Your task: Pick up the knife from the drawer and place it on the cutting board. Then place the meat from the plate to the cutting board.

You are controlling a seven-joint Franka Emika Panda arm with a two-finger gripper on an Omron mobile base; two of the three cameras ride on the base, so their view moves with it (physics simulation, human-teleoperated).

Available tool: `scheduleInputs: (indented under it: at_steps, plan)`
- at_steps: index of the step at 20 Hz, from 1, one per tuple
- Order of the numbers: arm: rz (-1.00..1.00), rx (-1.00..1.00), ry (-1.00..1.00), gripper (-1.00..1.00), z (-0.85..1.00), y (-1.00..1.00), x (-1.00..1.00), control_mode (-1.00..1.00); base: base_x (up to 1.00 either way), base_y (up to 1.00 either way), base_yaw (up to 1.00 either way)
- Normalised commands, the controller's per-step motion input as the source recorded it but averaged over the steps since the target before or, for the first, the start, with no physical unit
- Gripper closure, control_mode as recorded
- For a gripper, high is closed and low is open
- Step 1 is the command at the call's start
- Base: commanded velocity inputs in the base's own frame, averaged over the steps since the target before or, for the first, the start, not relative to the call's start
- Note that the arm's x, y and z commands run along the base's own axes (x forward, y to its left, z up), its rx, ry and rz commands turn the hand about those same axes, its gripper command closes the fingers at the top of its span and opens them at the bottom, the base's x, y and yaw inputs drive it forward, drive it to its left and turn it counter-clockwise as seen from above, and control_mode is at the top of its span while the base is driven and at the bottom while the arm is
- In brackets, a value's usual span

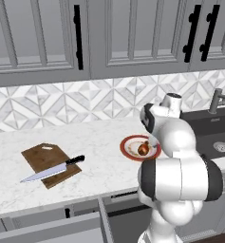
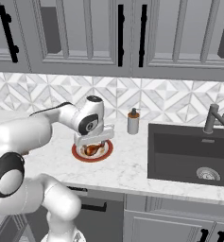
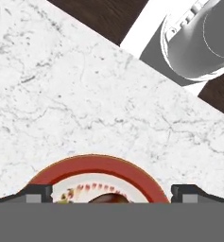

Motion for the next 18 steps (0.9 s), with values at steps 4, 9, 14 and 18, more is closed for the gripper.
scheduleInputs:
  at_steps: [4,9,14,18]
  plan:
    - [-0.49,0.01,0.22,-1.0,0.02,0.49,0.68,-1.0,0.0,0.0,0.0]
    - [0.14,0.0,-0.02,-1.0,0.05,0.0,0.0,-1.0,0.0,0.0,0.0]
    - [0.76,0.0,-0.14,-1.0,0.29,0.0,-0.02,-1.0,0.0,0.0,0.0]
    - [0.88,-0.01,-0.02,-1.0,0.11,0.0,-0.01,-1.0,0.0,0.0,0.0]
